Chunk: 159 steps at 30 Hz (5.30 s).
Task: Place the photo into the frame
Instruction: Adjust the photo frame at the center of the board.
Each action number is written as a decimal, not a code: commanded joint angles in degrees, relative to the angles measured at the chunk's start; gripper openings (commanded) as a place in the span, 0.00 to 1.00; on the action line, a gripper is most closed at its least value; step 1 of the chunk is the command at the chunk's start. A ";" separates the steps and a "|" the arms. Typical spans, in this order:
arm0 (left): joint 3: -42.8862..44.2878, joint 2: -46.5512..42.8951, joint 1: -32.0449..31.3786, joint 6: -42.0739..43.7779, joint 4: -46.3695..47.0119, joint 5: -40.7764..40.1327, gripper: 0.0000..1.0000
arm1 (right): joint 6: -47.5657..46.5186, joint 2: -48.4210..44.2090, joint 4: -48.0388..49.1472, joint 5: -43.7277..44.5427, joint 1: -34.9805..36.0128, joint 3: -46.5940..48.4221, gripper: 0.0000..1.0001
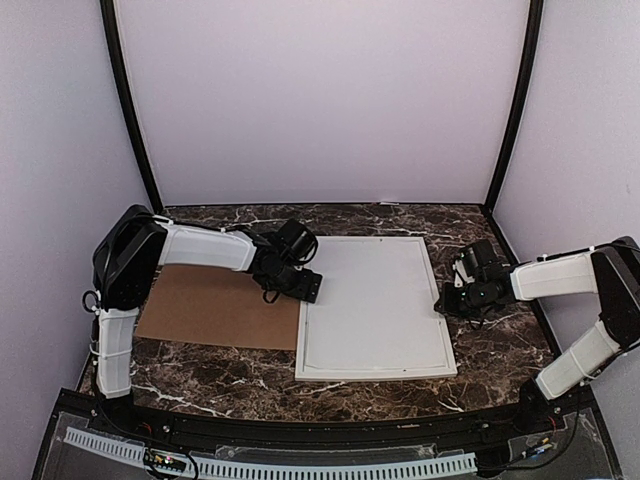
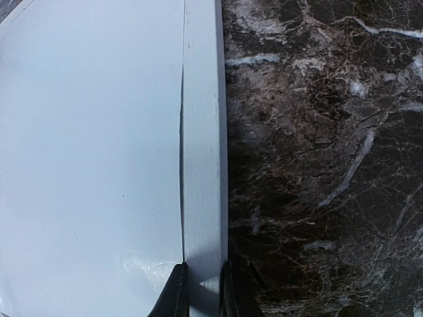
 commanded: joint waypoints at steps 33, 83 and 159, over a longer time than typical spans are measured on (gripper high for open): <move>-11.57 -17.87 -0.47 0.33 -3.14 3.53 0.95 | 1.68 2.50 0.89 -2.67 0.73 -2.32 0.07; 3.72 -2.54 -1.31 5.33 -7.07 -6.06 0.79 | 1.68 3.27 1.27 -3.19 0.73 -2.44 0.07; -2.31 -7.60 2.72 -1.58 2.32 3.03 0.47 | 1.72 3.97 1.07 -2.90 0.68 -2.73 0.07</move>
